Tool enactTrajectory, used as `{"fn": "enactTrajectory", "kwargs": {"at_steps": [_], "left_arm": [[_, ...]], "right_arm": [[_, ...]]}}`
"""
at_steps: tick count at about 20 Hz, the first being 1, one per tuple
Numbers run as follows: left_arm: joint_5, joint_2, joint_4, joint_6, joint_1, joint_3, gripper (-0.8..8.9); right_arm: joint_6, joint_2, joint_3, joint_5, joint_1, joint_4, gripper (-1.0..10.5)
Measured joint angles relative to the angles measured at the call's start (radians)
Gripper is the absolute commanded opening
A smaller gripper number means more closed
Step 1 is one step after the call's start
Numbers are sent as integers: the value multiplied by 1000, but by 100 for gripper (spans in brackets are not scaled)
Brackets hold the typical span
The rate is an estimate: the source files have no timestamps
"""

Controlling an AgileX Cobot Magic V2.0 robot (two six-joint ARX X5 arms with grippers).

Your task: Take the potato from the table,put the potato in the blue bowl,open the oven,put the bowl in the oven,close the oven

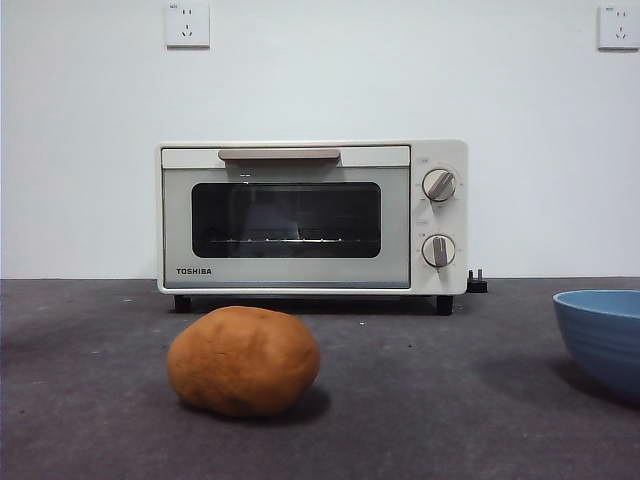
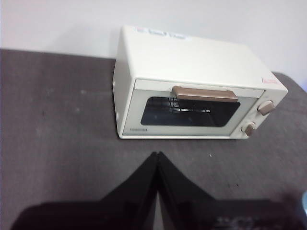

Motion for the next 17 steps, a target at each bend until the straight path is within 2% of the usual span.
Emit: {"fn": "enactTrajectory", "kwargs": {"at_steps": [4, 8, 13, 17], "left_arm": [[39, 90, -122, 9, 0, 118, -6], [58, 180, -246, 60, 0, 199, -6], [139, 256, -335, 129, 0, 217, -6], [151, 290, -360, 163, 0, 217, -6]], "right_arm": [[-29, 145, 108, -86, 0, -50, -8], [-59, 302, 228, -111, 0, -169, -8], [-152, 503, 365, -114, 0, -338, -8], [-198, 621, 405, -110, 18, -328, -8]]}}
